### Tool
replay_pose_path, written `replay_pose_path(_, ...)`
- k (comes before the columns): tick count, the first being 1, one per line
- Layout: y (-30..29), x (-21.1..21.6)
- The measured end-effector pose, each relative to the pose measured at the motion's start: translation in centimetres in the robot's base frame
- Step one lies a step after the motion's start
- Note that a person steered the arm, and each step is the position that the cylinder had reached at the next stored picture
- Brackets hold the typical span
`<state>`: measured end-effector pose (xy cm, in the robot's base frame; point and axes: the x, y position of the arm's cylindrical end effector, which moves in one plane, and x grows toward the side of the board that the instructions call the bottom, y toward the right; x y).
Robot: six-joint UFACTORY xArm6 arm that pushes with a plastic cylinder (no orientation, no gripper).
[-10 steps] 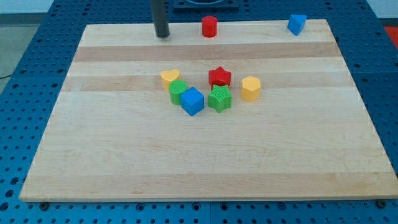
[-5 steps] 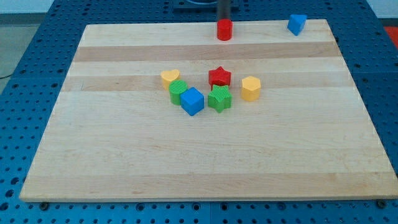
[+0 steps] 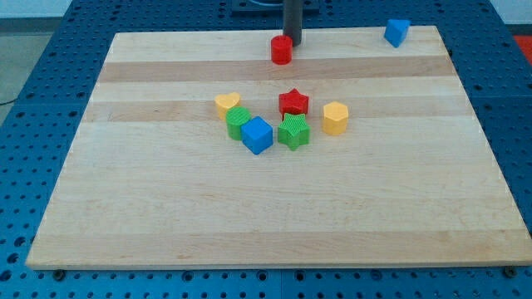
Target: Slide the red circle closer to the red star
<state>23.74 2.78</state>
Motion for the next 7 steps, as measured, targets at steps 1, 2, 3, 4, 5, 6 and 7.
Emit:
replay_pose_path(1, -0.3, 3.1)
replay_pose_path(2, -2.2, 4.3)
replay_pose_path(3, -3.5, 4.5)
replay_pose_path(4, -3.6, 3.0)
replay_pose_path(5, -5.3, 2.0)
replay_pose_path(6, -7.8, 3.7)
replay_pose_path(7, -6.3, 5.8)
